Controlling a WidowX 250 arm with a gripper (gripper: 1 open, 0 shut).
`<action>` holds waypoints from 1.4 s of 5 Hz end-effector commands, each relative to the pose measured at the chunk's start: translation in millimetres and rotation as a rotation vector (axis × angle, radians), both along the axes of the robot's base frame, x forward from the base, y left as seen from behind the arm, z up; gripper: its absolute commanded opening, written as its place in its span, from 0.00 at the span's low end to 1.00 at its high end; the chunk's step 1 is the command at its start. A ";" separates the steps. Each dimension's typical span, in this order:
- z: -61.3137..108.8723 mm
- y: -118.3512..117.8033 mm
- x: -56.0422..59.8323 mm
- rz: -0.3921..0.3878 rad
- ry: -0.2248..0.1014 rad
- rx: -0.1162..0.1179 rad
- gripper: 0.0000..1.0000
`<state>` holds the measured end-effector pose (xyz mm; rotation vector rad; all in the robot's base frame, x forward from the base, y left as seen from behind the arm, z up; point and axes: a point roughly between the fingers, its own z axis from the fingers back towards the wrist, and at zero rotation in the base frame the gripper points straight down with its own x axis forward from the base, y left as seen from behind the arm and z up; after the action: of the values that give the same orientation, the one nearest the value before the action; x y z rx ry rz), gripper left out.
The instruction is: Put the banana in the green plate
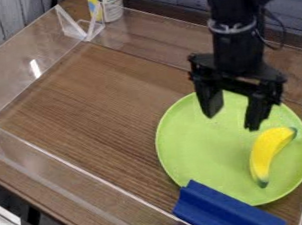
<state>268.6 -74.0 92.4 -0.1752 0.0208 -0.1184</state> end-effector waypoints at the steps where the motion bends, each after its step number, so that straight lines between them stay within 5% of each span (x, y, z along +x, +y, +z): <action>1: 22.1 17.2 21.4 0.012 -0.064 -0.002 1.00; 2: 32.9 43.8 43.6 0.026 -0.089 0.010 1.00; 3: 34.4 49.8 44.0 0.018 -0.106 0.017 1.00; 5: 37.2 4.6 31.1 -0.060 -0.113 0.023 1.00; 6: 32.5 -23.5 36.2 -0.088 -0.131 0.023 1.00; 7: 31.1 12.5 40.3 -0.044 -0.136 0.035 1.00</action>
<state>307.1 -60.0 109.6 -0.1302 -0.0600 -0.1587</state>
